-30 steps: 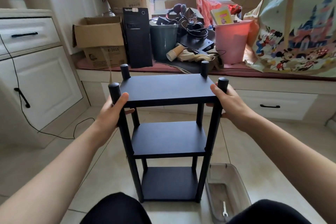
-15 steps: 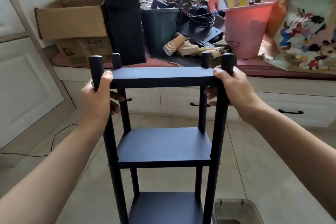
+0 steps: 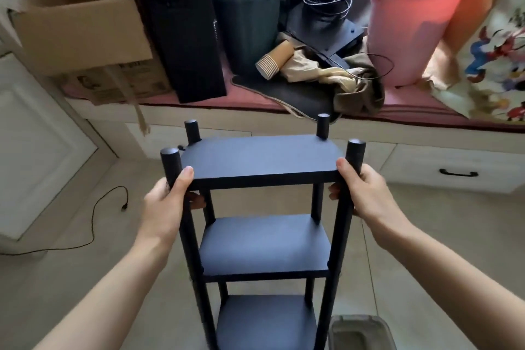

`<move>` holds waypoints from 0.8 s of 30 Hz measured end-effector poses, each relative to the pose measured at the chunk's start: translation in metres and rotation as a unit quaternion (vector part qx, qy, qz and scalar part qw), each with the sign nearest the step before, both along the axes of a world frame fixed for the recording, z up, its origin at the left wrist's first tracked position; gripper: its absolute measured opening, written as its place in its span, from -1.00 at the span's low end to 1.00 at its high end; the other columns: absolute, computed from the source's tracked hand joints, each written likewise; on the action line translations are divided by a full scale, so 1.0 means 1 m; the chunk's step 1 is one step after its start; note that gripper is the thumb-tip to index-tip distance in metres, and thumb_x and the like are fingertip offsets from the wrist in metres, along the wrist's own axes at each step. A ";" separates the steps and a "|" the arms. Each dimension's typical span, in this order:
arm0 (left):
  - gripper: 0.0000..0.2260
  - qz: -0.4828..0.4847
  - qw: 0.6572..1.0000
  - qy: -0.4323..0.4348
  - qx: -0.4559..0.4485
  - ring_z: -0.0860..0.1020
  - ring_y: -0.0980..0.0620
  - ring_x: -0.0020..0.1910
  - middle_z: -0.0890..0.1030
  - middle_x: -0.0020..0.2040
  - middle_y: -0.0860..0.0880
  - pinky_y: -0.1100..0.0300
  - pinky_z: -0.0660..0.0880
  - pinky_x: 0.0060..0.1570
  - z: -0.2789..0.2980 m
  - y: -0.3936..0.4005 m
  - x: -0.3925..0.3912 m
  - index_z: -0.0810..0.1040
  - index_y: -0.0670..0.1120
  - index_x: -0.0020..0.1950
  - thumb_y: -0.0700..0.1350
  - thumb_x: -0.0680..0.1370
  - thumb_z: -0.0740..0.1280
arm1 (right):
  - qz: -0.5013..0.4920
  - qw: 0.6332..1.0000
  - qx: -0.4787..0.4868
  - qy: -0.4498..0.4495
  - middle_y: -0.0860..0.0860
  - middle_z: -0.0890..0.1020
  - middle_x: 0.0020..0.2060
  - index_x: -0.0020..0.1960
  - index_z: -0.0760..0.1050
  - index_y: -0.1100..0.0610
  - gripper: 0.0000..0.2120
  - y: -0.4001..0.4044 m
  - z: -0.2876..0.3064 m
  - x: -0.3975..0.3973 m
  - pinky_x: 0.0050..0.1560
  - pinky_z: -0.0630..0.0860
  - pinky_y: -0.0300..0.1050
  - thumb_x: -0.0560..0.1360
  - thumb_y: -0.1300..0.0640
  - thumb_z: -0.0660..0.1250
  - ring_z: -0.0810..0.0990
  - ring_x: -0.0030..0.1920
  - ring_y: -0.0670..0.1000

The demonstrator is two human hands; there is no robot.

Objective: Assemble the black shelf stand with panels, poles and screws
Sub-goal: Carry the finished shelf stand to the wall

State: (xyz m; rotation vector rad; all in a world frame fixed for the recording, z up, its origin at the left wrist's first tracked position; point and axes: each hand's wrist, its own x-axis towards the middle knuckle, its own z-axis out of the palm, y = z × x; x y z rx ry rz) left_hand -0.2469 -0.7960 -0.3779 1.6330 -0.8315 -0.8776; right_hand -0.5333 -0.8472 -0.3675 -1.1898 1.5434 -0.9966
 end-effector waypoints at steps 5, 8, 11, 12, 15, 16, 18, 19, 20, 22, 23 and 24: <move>-0.49 -0.005 0.997 0.003 0.080 0.58 -0.09 -0.12 0.59 -0.24 -0.02 -0.04 0.48 0.07 0.024 0.024 0.002 0.54 -0.12 -0.07 0.35 0.47 0.25 | -0.003 1.000 0.025 0.000 -0.10 0.55 -0.11 0.04 0.34 -0.08 -0.91 0.023 0.016 0.008 0.22 0.48 0.21 0.63 -0.09 0.18 0.56 -0.06 0.04; -0.52 -0.003 0.996 0.006 0.091 0.55 -0.05 -0.13 0.57 -0.19 -0.04 0.00 0.44 0.04 0.052 0.034 0.005 0.53 -0.06 -0.07 0.36 0.44 0.22 | -0.013 0.999 0.039 -0.014 -0.11 0.54 -0.15 0.02 0.34 -0.08 -0.93 0.037 0.041 0.015 0.23 0.47 0.26 0.64 -0.05 0.19 0.54 -0.10 0.01; -0.54 -0.011 0.997 0.001 0.082 0.55 -0.04 -0.14 0.57 -0.18 -0.05 -0.01 0.44 0.04 0.090 0.038 0.012 0.52 -0.09 -0.05 0.32 0.52 0.24 | -0.016 0.999 0.043 -0.029 -0.13 0.55 -0.13 0.03 0.35 -0.09 -0.95 0.044 0.080 0.016 0.23 0.47 0.23 0.64 -0.05 0.19 0.55 -0.06 0.01; -0.54 -0.017 0.997 -0.001 0.078 0.55 -0.04 -0.14 0.56 -0.18 -0.05 0.00 0.44 0.04 0.106 0.040 0.014 0.51 -0.11 -0.05 0.31 0.54 0.24 | -0.015 0.999 0.042 -0.032 -0.13 0.55 -0.12 0.06 0.35 -0.08 -0.94 0.047 0.095 0.016 0.22 0.48 0.20 0.64 -0.05 0.19 0.56 -0.06 0.01; -0.54 -0.036 0.997 -0.009 0.064 0.53 -0.04 -0.14 0.55 -0.19 -0.05 0.01 0.42 0.02 0.162 0.048 0.016 0.51 -0.13 -0.05 0.30 0.55 0.23 | -0.020 0.997 0.036 -0.058 -0.09 0.54 -0.08 0.16 0.34 0.06 -0.86 0.058 0.149 0.018 0.07 0.54 -0.06 0.65 0.03 0.18 0.57 -0.16 -0.11; -0.56 -0.039 0.997 -0.009 0.061 0.53 -0.04 -0.14 0.54 -0.19 -0.05 0.03 0.43 0.02 0.184 0.051 0.015 0.51 -0.11 -0.06 0.29 0.54 0.23 | -0.025 0.997 0.033 -0.069 -0.07 0.53 -0.06 0.19 0.33 0.09 -0.84 0.063 0.167 0.019 0.00 0.53 -0.18 0.66 0.06 0.17 0.56 -0.18 -0.16; -0.61 -0.042 0.998 0.002 0.055 0.52 -0.01 -0.14 0.53 -0.18 -0.06 0.10 0.43 -0.01 0.227 0.059 0.012 0.52 -0.06 -0.05 0.27 0.51 0.23 | -0.033 0.996 0.025 -0.084 -0.07 0.53 -0.03 0.22 0.33 0.13 -0.82 0.073 0.202 0.018 -0.06 0.53 -0.25 0.66 0.09 0.17 0.57 -0.20 -0.22; -0.63 -0.043 0.998 0.005 0.055 0.52 0.00 -0.14 0.54 -0.16 -0.07 0.12 0.44 -0.02 0.249 0.063 0.010 0.53 -0.04 -0.04 0.26 0.50 0.23 | -0.036 0.995 0.021 -0.089 -0.07 0.54 -0.04 0.22 0.33 0.14 -0.82 0.079 0.220 0.017 -0.04 0.53 -0.23 0.66 0.09 0.17 0.57 -0.21 -0.25; -0.64 -0.046 0.997 0.006 0.056 0.53 0.00 -0.14 0.55 -0.15 -0.07 0.14 0.45 -0.03 0.270 0.068 0.009 0.53 -0.02 -0.02 0.25 0.49 0.22 | -0.038 0.995 0.019 -0.092 -0.07 0.54 -0.04 0.22 0.34 0.15 -0.82 0.085 0.238 0.016 -0.01 0.54 -0.19 0.66 0.10 0.17 0.57 -0.21 -0.27; -0.65 -0.059 0.997 0.010 0.058 0.55 0.02 -0.12 0.57 -0.12 -0.05 0.14 0.48 -0.02 0.308 0.077 0.006 0.54 0.00 0.00 0.25 0.49 0.23 | -0.041 0.994 0.014 -0.099 -0.07 0.54 -0.04 0.22 0.34 0.14 -0.83 0.098 0.273 0.013 0.04 0.54 -0.10 0.66 0.11 0.17 0.56 -0.21 -0.27; -0.65 -0.064 0.996 0.012 0.060 0.56 0.03 -0.12 0.59 -0.11 -0.04 0.14 0.49 -0.02 0.324 0.083 0.005 0.55 0.00 0.00 0.25 0.49 0.23 | -0.045 0.994 0.011 -0.103 -0.06 0.54 -0.04 0.21 0.35 0.12 -0.84 0.105 0.289 0.011 0.05 0.54 -0.08 0.65 0.11 0.18 0.55 -0.20 -0.25; -0.66 -0.069 0.996 0.013 0.061 0.57 0.03 -0.11 0.60 -0.11 -0.02 0.12 0.49 -0.02 0.339 0.088 0.004 0.55 0.01 0.00 0.25 0.48 0.23 | -0.051 0.993 0.005 -0.107 -0.06 0.54 -0.04 0.19 0.36 0.09 -0.86 0.113 0.304 0.008 0.04 0.54 -0.09 0.65 0.12 0.18 0.55 -0.19 -0.25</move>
